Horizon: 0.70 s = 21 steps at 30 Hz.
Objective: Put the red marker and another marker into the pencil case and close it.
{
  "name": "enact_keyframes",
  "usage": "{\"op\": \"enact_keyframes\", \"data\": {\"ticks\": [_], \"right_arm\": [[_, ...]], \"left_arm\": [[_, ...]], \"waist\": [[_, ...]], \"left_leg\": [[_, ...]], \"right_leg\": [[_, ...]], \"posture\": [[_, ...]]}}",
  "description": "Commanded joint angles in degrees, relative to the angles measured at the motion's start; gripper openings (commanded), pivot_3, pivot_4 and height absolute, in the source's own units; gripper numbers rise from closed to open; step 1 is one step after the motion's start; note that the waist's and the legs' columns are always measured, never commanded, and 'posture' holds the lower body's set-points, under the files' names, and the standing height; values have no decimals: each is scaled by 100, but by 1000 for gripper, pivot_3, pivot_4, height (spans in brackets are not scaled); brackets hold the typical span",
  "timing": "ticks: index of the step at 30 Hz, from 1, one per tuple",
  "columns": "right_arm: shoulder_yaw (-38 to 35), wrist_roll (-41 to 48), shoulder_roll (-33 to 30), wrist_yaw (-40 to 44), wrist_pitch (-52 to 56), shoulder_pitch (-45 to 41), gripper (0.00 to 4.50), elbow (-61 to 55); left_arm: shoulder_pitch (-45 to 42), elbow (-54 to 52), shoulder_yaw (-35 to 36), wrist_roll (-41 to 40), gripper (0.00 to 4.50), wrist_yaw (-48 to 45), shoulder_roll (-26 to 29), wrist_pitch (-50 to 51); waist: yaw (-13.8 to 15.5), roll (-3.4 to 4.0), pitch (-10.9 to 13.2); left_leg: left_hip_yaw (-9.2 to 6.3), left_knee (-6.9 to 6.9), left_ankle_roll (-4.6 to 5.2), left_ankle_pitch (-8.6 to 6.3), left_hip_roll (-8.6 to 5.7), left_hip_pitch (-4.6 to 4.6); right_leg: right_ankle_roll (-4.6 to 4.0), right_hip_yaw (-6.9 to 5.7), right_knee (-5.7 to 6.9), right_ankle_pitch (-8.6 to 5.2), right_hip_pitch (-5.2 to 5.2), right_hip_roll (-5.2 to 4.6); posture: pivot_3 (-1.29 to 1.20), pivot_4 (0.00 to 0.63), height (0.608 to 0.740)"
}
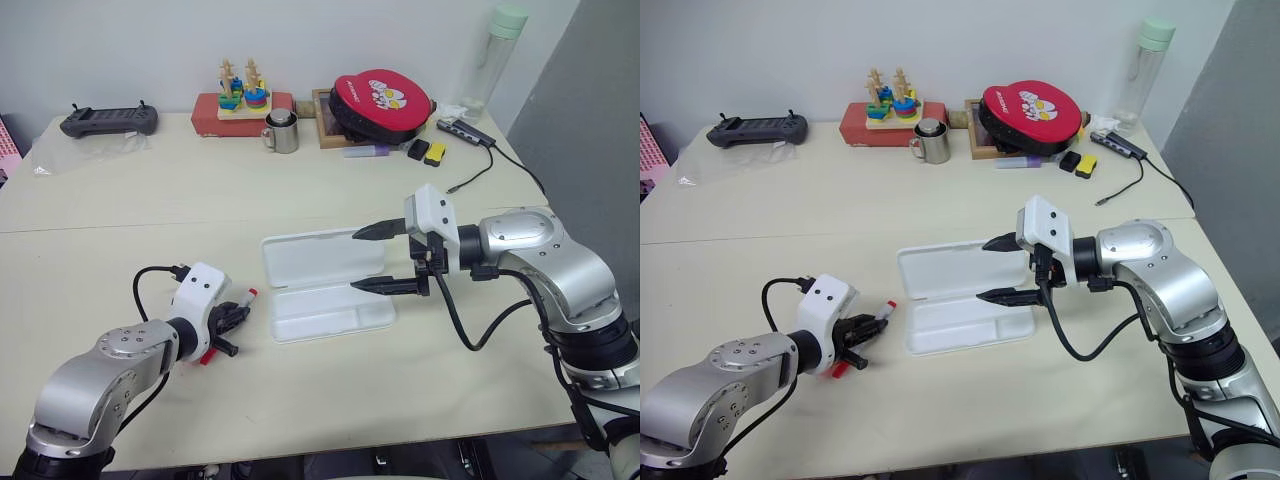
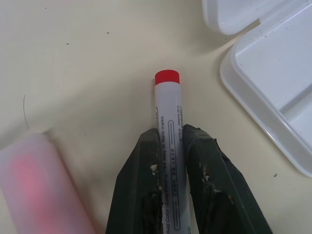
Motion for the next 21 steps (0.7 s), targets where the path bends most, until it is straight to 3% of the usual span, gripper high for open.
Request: {"op": "enact_keyframes", "data": {"ticks": [1, 11, 21], "right_arm": [[-128, 80, -67, -17, -44, -62, 3868, -186], [-128, 96, -109, -6, -31, -58, 3868, -190], [-127, 134, -217, 46, 21, -49, 3868, -225]], "left_arm": [[-10, -19, 13, -3, 409, -4, -81, 140], [-174, -165, 148, -88, 409, -8, -195, 237], [-438, -1134, 724, -596, 409, -119, 43, 982]], "waist": [[1, 0, 0], [1, 0, 0], [0, 0, 0]], "left_leg": [[0, 0, 0, 0, 0, 0], [-1, 0, 0, 0, -1, 0], [-6, 1, 0, 0, -1, -3]], "right_leg": [[0, 0, 0, 0, 0, 0], [0, 0, 0, 0, 2, 0], [3, -4, 1, 0, 1, 0]], "posture": [[0, 150, 740], [0, 150, 740], [0, 150, 740]]}}
